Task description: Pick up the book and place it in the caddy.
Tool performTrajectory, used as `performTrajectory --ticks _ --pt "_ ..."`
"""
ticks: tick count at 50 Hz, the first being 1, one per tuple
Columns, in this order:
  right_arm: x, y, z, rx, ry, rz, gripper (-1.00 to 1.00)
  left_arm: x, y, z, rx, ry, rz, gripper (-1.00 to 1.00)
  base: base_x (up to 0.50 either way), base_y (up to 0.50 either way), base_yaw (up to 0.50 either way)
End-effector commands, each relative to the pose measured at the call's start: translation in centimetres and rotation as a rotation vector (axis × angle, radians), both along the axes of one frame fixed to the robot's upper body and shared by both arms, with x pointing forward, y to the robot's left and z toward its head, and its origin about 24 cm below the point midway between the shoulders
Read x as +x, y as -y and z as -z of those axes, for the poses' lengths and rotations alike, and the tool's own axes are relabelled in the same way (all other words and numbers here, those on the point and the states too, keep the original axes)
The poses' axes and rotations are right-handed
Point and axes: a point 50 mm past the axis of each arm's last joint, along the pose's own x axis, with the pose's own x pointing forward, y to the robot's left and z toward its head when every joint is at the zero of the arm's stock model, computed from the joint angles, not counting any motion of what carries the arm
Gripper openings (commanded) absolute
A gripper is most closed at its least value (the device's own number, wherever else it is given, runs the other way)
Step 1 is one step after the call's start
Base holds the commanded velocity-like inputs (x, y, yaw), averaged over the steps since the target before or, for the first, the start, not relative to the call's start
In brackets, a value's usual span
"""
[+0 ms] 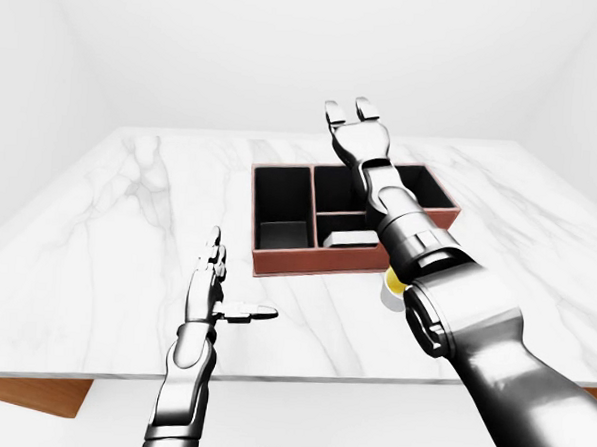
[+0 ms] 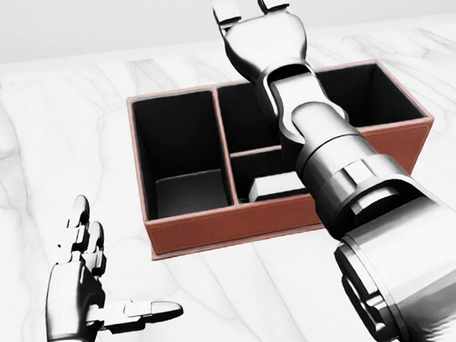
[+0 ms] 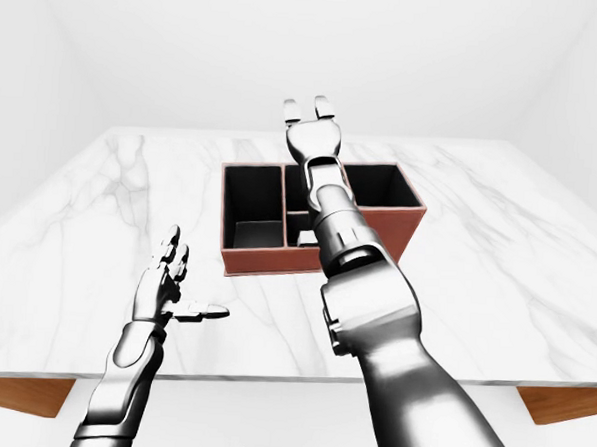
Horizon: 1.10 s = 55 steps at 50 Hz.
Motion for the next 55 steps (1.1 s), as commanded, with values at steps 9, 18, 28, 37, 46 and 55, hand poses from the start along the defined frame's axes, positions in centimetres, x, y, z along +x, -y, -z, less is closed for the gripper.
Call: performTrajectory --ticks 9,18,28,37,46,55 --pt "0.0 0.2 -0.6 0.029 0.022 0.003 1.0 -0.1 0.0 -0.1 -0.003 0.004 0.0 1.0 0.0 0.0 0.0" --pt "0.1 1.0 -2.3 0.272 0.058 0.013 1.0 -0.1 0.0 -0.2 0.0 0.01 0.001 1.0 0.0 0.0 0.0" --pt "0.1 1.6 -3.1 0.439 0.075 -0.002 1.0 -0.2 0.1 -0.3 0.005 0.016 0.001 1.0 0.0 0.0 0.0" --pt "-12.3 2.8 3.9 0.791 0.075 -0.281 1.0 -0.2 0.1 -0.3 0.012 0.032 -0.009 1.0 0.0 0.0 0.0" --pt "-17.9 4.0 6.9 1.066 0.013 -0.308 1.0 -0.2 0.1 -0.4 0.014 0.038 -0.013 1.0 0.0 0.0 0.0" --pt "-19.2 6.0 12.1 1.283 -0.085 -0.128 1.0 -0.3 0.1 -0.5 0.014 0.046 -0.014 1.0 0.0 0.0 0.0"
